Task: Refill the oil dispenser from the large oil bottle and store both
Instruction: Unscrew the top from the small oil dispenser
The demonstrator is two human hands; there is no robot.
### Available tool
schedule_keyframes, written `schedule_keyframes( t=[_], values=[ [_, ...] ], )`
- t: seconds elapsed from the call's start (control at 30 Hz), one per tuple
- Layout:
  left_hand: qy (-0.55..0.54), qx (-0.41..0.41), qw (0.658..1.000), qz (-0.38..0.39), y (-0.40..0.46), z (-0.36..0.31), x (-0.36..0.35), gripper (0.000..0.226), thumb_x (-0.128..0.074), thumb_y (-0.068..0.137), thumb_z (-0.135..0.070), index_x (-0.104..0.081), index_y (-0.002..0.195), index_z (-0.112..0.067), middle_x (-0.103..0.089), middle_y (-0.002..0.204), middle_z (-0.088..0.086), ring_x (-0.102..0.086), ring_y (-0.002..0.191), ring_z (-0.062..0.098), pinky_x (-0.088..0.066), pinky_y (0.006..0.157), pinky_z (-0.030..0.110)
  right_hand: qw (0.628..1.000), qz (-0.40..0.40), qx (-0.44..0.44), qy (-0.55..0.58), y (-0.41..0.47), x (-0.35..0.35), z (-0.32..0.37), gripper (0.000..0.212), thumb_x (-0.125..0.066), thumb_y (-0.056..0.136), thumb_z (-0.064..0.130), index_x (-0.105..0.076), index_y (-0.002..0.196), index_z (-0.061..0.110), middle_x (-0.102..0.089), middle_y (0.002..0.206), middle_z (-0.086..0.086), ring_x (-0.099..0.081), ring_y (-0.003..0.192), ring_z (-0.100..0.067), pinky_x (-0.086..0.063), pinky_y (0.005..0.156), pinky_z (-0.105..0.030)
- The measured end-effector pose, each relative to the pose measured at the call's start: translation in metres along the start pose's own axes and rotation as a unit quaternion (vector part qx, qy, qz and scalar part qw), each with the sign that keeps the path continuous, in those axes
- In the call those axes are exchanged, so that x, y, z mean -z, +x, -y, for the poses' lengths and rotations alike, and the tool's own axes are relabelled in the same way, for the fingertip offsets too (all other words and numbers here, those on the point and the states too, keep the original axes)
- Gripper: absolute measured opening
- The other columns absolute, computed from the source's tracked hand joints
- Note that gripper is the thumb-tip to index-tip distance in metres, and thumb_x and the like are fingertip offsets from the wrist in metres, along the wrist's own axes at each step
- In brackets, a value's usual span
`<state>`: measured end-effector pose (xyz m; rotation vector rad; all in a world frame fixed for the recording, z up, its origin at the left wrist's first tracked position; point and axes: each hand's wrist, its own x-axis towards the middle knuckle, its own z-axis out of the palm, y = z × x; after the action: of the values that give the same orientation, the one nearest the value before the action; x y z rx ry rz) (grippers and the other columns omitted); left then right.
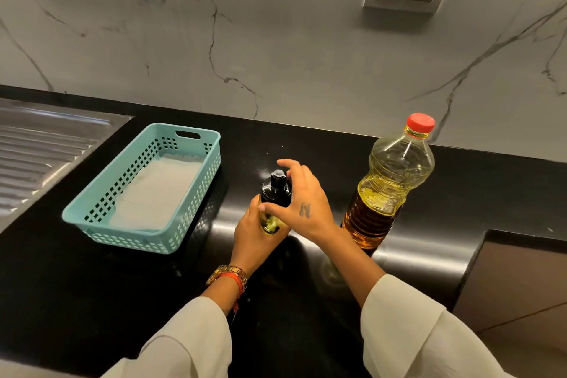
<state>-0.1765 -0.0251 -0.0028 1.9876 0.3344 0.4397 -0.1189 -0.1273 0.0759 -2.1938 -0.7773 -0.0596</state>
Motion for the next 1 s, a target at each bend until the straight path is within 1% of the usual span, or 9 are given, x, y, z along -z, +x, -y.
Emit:
schedule_keyframes(
  t=[0.1, 0.2, 0.3, 0.4, 0.5, 0.63, 0.73, 0.83, 1.0],
  values=[
    [-0.016, 0.002, 1.000, 0.001, 0.001, 0.003, -0.001, 0.063, -0.078, 0.068, -0.035, -0.045, 0.122, -0.034, -0.063, 0.106, -0.015, -0.060, 0.094, 0.000, -0.050, 0.074, 0.020, 0.996, 0.057, -0.026, 0.065, 0.005, 0.005, 0.001, 0.083, -0.073, 0.064, 0.018, -0.031, 0.134, 0.028, -0.048, 0.125, -0.001, -0.044, 0.118, -0.019, -0.045, 0.095, -0.040],
    [-0.017, 0.003, 1.000, 0.001, 0.002, 0.005, -0.002, 0.065, -0.079, 0.068, -0.033, -0.044, 0.123, -0.034, -0.063, 0.105, -0.015, -0.060, 0.094, 0.000, -0.051, 0.074, 0.020, 0.979, 0.106, -0.046, 0.167, 0.006, 0.010, 0.003, 0.094, -0.069, 0.066, 0.004, -0.021, 0.141, 0.032, -0.036, 0.139, 0.002, -0.033, 0.122, -0.009, -0.039, 0.098, -0.030],
    [-0.011, -0.002, 1.000, 0.001, 0.002, 0.005, -0.002, 0.061, -0.079, 0.068, -0.033, -0.046, 0.120, -0.029, -0.063, 0.100, -0.016, -0.060, 0.091, -0.002, -0.047, 0.069, 0.010, 0.991, 0.040, -0.028, 0.121, 0.005, 0.006, 0.004, 0.096, -0.078, 0.066, 0.023, -0.020, 0.140, 0.037, -0.031, 0.134, 0.012, -0.030, 0.120, -0.006, -0.035, 0.096, -0.027],
    [0.002, 0.000, 1.000, -0.002, 0.002, 0.006, -0.001, 0.059, -0.079, 0.067, -0.035, -0.047, 0.116, -0.025, -0.063, 0.098, -0.012, -0.061, 0.088, 0.001, -0.047, 0.067, 0.013, 0.999, -0.012, -0.032, 0.041, 0.004, -0.003, 0.002, 0.087, -0.079, 0.064, 0.040, -0.030, 0.135, 0.031, -0.044, 0.119, 0.004, -0.042, 0.113, -0.013, -0.041, 0.090, -0.028],
    [-0.012, 0.000, 1.000, 0.000, 0.002, 0.005, -0.001, 0.059, -0.079, 0.067, -0.032, -0.046, 0.116, -0.032, -0.063, 0.104, -0.013, -0.061, 0.092, 0.001, -0.052, 0.074, 0.023, 0.998, -0.006, -0.034, 0.054, 0.004, -0.004, 0.003, 0.075, -0.075, 0.063, 0.030, -0.038, 0.127, 0.026, -0.049, 0.109, 0.006, -0.048, 0.108, -0.017, -0.045, 0.087, -0.031],
    [-0.021, -0.002, 1.000, 0.000, 0.001, 0.004, 0.000, 0.061, -0.078, 0.068, -0.030, -0.044, 0.119, -0.037, -0.063, 0.107, -0.014, -0.060, 0.096, 0.001, -0.052, 0.077, 0.023, 0.992, 0.037, -0.033, 0.117, 0.006, -0.001, 0.007, 0.080, -0.070, 0.062, 0.012, -0.034, 0.132, 0.026, -0.047, 0.127, 0.001, -0.045, 0.118, -0.018, -0.045, 0.097, -0.038],
    [-0.011, -0.016, 1.000, 0.000, 0.001, 0.005, -0.001, 0.060, -0.078, 0.069, -0.032, -0.046, 0.120, -0.030, -0.063, 0.107, -0.013, -0.060, 0.095, 0.002, -0.051, 0.075, 0.022, 0.998, -0.002, -0.017, 0.057, 0.003, -0.003, 0.006, 0.082, -0.075, 0.065, 0.026, -0.033, 0.135, 0.026, -0.041, 0.132, 0.003, -0.038, 0.121, -0.014, -0.039, 0.097, -0.029],
    [0.003, -0.010, 1.000, -0.003, 0.001, 0.004, -0.001, 0.059, -0.079, 0.068, -0.034, -0.047, 0.117, -0.026, -0.063, 0.101, -0.011, -0.061, 0.089, 0.003, -0.050, 0.069, 0.019, 1.000, -0.026, -0.017, -0.003, 0.001, -0.003, 0.005, 0.072, -0.076, 0.065, 0.038, -0.040, 0.126, 0.024, -0.050, 0.119, 0.003, -0.045, 0.111, -0.016, -0.042, 0.087, -0.029],
    [0.005, -0.006, 1.000, 0.001, 0.001, 0.005, -0.001, 0.059, -0.079, 0.066, -0.036, -0.046, 0.114, -0.026, -0.063, 0.097, -0.009, -0.061, 0.087, 0.007, -0.049, 0.069, 0.020, 1.000, -0.021, -0.002, -0.008, 0.009, 0.007, 0.009, 0.061, -0.077, 0.063, 0.035, -0.049, 0.115, 0.022, -0.060, 0.106, 0.005, -0.055, 0.099, -0.014, -0.046, 0.079, -0.024]
  ],
)
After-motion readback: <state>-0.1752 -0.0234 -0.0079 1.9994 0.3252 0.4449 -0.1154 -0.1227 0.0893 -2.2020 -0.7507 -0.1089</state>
